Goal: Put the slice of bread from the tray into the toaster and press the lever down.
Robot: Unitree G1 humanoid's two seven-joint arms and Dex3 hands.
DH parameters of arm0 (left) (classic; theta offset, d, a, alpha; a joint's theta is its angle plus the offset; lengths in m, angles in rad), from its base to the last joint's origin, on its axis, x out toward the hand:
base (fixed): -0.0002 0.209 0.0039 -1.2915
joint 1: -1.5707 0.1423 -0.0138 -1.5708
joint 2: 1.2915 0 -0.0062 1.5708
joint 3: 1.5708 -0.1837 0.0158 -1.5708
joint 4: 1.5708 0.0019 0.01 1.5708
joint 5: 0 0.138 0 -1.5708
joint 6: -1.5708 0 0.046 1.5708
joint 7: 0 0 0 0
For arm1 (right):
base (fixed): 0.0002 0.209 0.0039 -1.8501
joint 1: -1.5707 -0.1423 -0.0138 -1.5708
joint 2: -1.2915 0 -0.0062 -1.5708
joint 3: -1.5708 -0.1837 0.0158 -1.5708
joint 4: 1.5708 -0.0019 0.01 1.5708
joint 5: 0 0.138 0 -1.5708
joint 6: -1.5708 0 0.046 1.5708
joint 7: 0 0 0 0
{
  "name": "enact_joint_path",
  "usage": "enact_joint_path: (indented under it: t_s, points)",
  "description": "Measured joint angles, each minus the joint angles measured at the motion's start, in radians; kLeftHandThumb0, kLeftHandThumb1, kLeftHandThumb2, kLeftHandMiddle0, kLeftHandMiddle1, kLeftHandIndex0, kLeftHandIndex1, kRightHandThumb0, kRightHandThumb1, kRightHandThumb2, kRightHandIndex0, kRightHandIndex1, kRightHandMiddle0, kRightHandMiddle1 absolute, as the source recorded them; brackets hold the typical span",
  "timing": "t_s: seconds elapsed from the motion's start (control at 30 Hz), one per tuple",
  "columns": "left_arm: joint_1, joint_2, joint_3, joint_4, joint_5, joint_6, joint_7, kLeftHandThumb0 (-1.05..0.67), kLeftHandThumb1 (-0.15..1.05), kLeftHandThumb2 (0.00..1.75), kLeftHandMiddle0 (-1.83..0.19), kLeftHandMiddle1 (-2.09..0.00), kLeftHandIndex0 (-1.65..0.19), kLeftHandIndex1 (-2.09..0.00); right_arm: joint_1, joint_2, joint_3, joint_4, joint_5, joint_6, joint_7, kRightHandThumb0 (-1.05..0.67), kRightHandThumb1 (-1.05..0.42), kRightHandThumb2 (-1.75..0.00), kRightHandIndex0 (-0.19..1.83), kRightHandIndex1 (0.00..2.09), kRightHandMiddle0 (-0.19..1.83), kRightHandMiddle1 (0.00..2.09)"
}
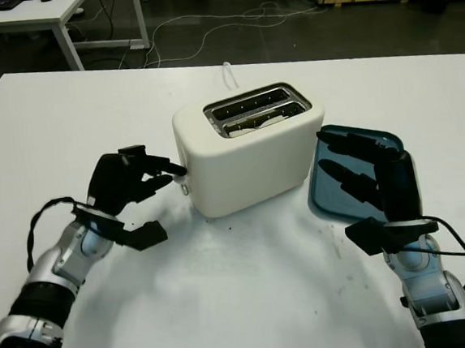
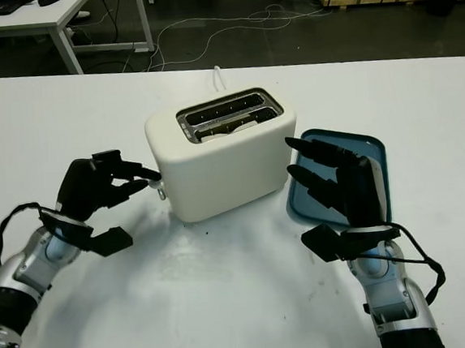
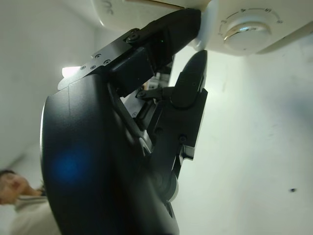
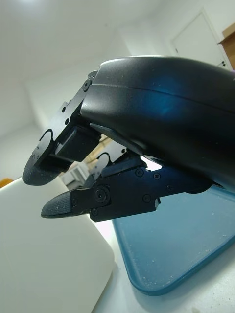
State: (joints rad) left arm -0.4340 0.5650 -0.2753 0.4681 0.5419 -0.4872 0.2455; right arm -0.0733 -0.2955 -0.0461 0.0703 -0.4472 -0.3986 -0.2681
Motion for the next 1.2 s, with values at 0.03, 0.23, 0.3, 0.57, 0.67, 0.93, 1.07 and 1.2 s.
enact_joint_path:
  t_s: [0.03, 0.23, 0.3, 0.57, 0.67, 0.93, 1.07, 1.2]
  points:
    - [-0.003, 0.0, 0.0, -0.023, 0.0, 0.035, -0.028, 0.01, 0.8, 0.01, -0.86, -0.67, -1.16, -0.01, 0.0, 0.0, 0.0, 0.0, 0.0, 0.0, 0.0, -0.4, -0.92, -0.07, 0.89, 0.41, 0.96, 0.0]
    - [-0.1, -0.063, -0.022, -0.02, 0.0, 0.254, -0.139, -0.1, 0.81, 0.01, -0.91, -0.55, -1.19, -0.02, 0.002, 0.0, -0.002, 0.0, 0.0, 0.0, 0.001, -0.39, -0.92, -0.06, 0.88, 0.41, 0.96, 0.0]
    - [-0.107, -0.067, -0.032, -0.015, 0.0, 0.272, -0.146, -0.1, 0.82, 0.01, -0.9, -0.56, -1.18, -0.01, 0.002, -0.002, -0.003, 0.0, 0.0, 0.0, 0.002, -0.39, -0.92, -0.05, 0.88, 0.41, 0.96, 0.0]
    - [-0.114, -0.068, -0.05, -0.015, -0.004, 0.301, -0.146, -0.12, 0.84, 0.01, -0.86, -0.6, -1.17, -0.01, 0.002, -0.002, -0.004, 0.0, 0.0, 0.0, 0.004, -0.4, -0.92, -0.07, 0.88, 0.42, 0.96, 0.0]
    - [-0.115, -0.068, -0.053, -0.015, -0.005, 0.306, -0.146, -0.11, 0.84, 0.0, -0.86, -0.62, -1.18, -0.01, 0.002, -0.002, -0.004, 0.0, 0.0, 0.0, 0.004, -0.39, -0.92, -0.06, 0.88, 0.43, 0.96, 0.0]
    - [-0.11, -0.068, -0.057, -0.036, -0.005, 0.335, -0.148, -0.11, 0.84, 0.01, -0.85, -0.66, -1.18, -0.01, 0.002, -0.002, -0.004, 0.0, 0.0, 0.0, 0.004, -0.39, -0.92, -0.06, 0.88, 0.44, 0.96, 0.0]
    - [-0.107, -0.072, -0.059, -0.047, -0.005, 0.357, -0.157, -0.1, 0.83, 0.0, -0.85, -0.64, -1.17, -0.01, 0.002, -0.002, -0.004, 0.0, 0.0, 0.0, 0.005, -0.4, -0.92, -0.06, 0.87, 0.45, 0.95, 0.0]
    - [-0.125, -0.099, -0.062, 0.016, -0.005, 0.357, -0.157, -0.11, 0.83, 0.0, -0.88, -0.59, -1.17, -0.01, 0.002, -0.003, -0.005, 0.0, 0.0, 0.0, 0.013, -0.39, -0.92, -0.06, 0.87, 0.45, 0.95, 0.0]
